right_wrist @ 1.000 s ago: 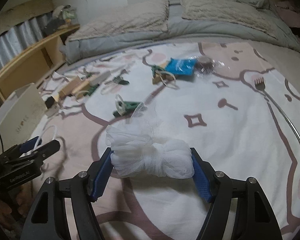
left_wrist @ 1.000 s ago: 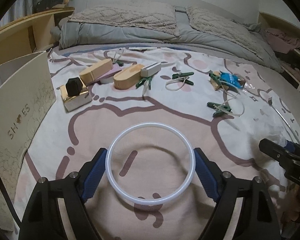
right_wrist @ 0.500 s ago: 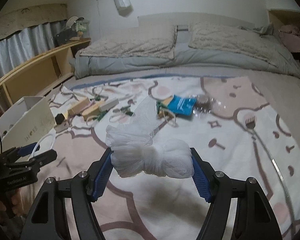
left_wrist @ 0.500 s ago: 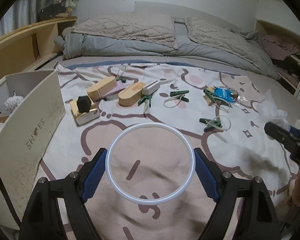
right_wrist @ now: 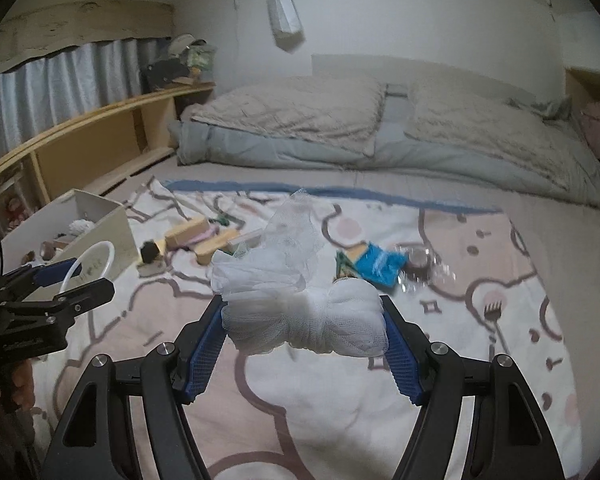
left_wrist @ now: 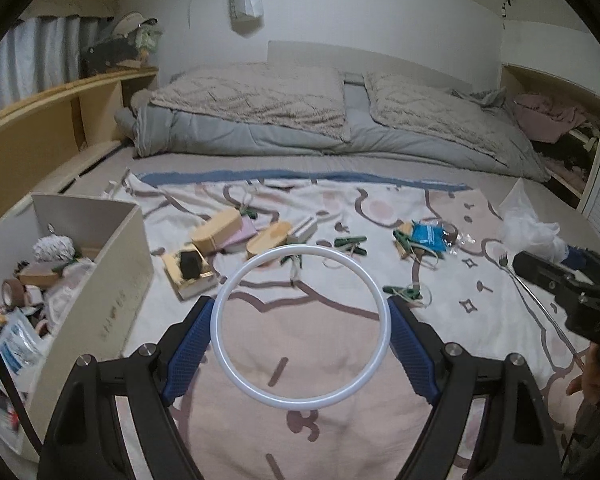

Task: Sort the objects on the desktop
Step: 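Lift the mesh bundle with the right tool while the left tool lifts the white ring, then carry the white ring and mesh bundle over the SHOES box with both tools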

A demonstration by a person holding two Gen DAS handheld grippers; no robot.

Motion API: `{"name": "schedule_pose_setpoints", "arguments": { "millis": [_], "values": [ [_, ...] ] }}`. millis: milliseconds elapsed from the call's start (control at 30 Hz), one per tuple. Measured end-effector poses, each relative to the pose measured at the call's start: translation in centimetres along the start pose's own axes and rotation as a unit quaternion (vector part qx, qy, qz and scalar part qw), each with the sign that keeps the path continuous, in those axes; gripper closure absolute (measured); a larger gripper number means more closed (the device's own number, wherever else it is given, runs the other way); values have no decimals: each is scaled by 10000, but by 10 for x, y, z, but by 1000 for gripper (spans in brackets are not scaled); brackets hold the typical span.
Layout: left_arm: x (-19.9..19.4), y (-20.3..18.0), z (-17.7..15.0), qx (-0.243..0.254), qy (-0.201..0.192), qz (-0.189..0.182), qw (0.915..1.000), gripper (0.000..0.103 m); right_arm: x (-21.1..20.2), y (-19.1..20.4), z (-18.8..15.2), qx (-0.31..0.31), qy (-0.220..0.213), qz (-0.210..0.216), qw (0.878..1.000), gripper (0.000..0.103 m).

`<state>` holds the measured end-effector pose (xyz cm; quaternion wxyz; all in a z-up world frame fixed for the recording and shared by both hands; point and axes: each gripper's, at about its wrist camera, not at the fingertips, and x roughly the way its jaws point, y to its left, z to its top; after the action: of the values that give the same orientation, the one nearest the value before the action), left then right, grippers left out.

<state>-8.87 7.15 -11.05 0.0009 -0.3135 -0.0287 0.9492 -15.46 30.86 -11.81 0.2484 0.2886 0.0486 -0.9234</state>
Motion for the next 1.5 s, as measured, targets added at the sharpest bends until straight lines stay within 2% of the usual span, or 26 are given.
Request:
{"name": "schedule_pose_setpoints", "arguments": {
  "millis": [267,400,733,933,1200,1500],
  "values": [
    [-32,9,16,120,-222,71,9997,18,-28,20,35,-133,-314,79,9994,30],
    [-47,19,29,222,-377,137,9989,18,-36,37,51,-304,-336,124,9989,30],
    [-85,57,64,291,-646,243,9972,18,-53,84,88,-748,-443,201,9960,30],
    [-112,84,84,366,-848,453,9947,18,-61,115,110,-895,-599,331,9936,30],
    [-135,115,102,241,-871,611,9940,18,-73,158,138,-1157,-913,514,9878,30],
    [-147,163,106,-6,-943,953,9910,18,-66,206,155,-1186,-879,925,9847,30]
  ]
}}
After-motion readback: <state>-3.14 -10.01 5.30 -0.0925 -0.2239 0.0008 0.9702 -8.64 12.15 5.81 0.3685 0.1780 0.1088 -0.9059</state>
